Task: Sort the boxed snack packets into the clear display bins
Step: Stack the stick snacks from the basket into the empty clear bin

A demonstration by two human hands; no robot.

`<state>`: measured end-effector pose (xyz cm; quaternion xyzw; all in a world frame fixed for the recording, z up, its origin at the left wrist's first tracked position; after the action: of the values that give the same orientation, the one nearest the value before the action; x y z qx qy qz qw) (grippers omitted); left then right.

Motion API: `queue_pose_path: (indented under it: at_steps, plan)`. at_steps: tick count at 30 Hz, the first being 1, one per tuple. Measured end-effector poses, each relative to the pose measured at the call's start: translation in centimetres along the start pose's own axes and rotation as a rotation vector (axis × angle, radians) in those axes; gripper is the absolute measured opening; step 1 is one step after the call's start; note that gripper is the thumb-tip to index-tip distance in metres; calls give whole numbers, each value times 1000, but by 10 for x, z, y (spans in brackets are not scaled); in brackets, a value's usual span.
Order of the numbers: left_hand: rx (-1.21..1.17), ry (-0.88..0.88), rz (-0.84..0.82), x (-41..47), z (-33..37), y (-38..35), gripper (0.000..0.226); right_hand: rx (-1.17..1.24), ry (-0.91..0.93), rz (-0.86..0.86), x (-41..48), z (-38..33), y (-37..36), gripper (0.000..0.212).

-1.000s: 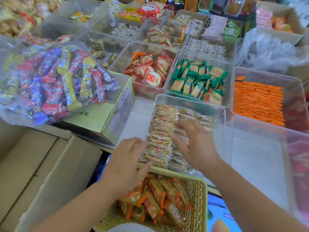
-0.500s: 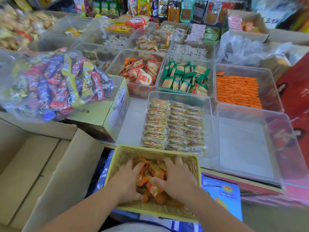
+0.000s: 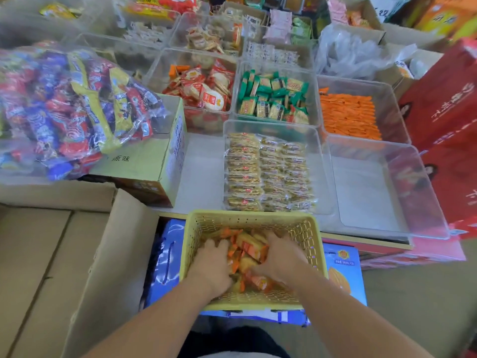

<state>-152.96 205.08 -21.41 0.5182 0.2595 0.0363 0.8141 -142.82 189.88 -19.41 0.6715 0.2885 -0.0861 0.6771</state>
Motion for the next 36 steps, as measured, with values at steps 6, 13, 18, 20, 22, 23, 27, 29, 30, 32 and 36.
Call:
queue_pose_path:
  at_steps: [6, 13, 18, 20, 22, 23, 27, 29, 30, 32, 36]
  plan:
    - [-15, -39, 67, 7, 0, 4, 47, 14, 3, 12, -6, -2, -2, 124]
    - [-285, -24, 180, -14, 14, 41, 14, 30, 42, 122, -12, -8, -12, 100]
    - [-821, 196, 258, -47, 8, 68, 13, 187, 115, 212, -21, 1, 10, 88]
    - [-1061, 298, 257, -60, 7, 74, 17, 322, 123, 257, -30, 4, 23, 89]
    - [-1293, 405, 192, -71, 8, 74, 21, 489, 104, 304, -44, 9, 35, 81]
    - [-1388, 447, 145, -75, 11, 73, 24, 582, 82, 323, -52, 13, 40, 76]
    - [-1603, 530, 23, -81, 42, 67, 76, 843, 21, 331, -83, 36, 60, 70]
    - [-1636, 509, -21, -80, 67, 64, 85, 955, 14, 320, -92, 50, 70, 69]
    - [-1638, 494, -38, -79, 81, 62, 90, 1026, 15, 303, -95, 58, 74, 69]
    - [-1641, 475, -75, -77, 109, 55, 99, 1168, 24, 234, -97, 77, 79, 71]
    - [-1686, 445, -115, -77, 169, 38, 91, 1352, 126, 110, -94, 123, 90, 43]
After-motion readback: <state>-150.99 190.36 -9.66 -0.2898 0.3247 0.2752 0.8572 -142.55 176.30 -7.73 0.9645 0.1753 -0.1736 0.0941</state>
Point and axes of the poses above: each hand's wrist, its own x-axis towards the middle knuckle, its own y-axis out of the back of the hand, z = x × y, the point moved 4 cm from there along x, towards the middle knuckle, and after that the axes turned 14 degrees about z, right-handed, at the moved point
